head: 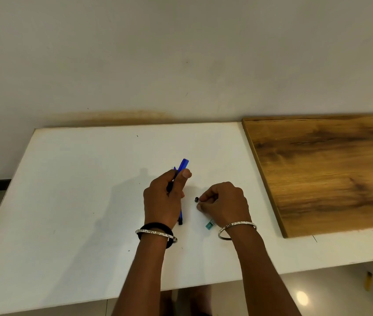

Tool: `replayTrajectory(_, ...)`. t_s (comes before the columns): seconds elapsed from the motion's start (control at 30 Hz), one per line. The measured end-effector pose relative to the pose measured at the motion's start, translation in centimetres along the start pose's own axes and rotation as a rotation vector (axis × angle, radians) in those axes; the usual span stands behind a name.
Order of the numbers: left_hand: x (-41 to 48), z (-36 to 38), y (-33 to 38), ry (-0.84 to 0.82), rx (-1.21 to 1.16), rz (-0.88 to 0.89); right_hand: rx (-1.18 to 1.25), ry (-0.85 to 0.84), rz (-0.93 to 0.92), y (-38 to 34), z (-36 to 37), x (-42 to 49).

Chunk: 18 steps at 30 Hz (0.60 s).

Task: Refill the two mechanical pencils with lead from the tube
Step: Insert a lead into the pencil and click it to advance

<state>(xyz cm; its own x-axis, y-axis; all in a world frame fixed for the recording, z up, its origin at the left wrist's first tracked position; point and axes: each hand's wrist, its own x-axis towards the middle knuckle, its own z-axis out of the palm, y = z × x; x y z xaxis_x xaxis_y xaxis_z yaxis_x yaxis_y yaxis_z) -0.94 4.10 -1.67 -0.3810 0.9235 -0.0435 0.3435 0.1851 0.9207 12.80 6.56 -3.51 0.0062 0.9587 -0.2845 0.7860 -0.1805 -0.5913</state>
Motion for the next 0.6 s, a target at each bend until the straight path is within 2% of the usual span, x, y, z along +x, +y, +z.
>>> replayTrajectory(0.17, 0.0, 0.2, -0.4, -0.036, 0.0, -0.008, 0.208, 0.0, 0.007, 0.7, -1.8, 0.0)
replayTrajectory(0.3, -0.1, 0.2, -0.8, -0.076, 0.035, 0.001, 0.769, 0.106, 0.052, 0.0, -3.2, -0.4)
replayTrajectory(0.37, -0.2, 0.3, -0.8, -0.105, 0.049, 0.015, 0.96, 0.105, 0.037, -0.6, -3.2, -0.6)
replayTrajectory(0.43, -0.3, 0.5, -0.6, -0.12, 0.071, 0.035, 1.012, 0.09, -0.009, -1.0, -2.9, -0.7)
replayTrajectory(0.6, -0.3, 0.8, -0.6, -0.137, 0.111, 0.067, 0.952, 0.117, -0.107, -1.1, -2.4, -0.4)
